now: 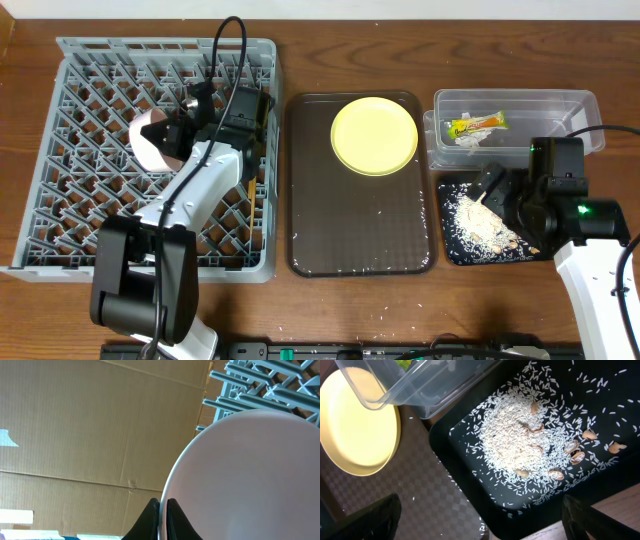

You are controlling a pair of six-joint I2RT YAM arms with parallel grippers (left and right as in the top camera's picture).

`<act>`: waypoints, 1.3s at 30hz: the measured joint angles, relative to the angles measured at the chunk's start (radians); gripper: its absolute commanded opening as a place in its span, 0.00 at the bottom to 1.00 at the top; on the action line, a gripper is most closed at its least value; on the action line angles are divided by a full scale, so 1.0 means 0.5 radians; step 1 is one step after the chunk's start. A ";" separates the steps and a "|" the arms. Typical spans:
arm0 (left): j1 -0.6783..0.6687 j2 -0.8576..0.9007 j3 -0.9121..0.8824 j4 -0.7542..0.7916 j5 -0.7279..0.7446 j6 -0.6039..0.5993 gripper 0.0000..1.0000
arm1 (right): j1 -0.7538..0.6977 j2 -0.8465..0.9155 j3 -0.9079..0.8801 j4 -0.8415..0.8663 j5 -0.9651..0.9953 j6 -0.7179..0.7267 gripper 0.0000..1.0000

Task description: Sort waste into correct bins and load items into the dishwasher

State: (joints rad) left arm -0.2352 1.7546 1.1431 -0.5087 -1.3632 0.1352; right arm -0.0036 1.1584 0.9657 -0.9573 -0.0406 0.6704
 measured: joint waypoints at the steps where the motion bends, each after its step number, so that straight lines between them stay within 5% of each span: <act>1: -0.006 0.001 0.000 0.005 -0.005 0.000 0.07 | 0.000 0.000 0.000 0.000 0.000 0.000 0.99; 39: 0.023 0.020 -0.015 0.198 -0.099 0.114 0.08 | 0.000 0.000 0.000 0.000 0.000 0.000 0.99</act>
State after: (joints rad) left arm -0.2237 1.7645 1.1355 -0.4099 -1.4128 0.1925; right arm -0.0036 1.1584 0.9657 -0.9573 -0.0406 0.6704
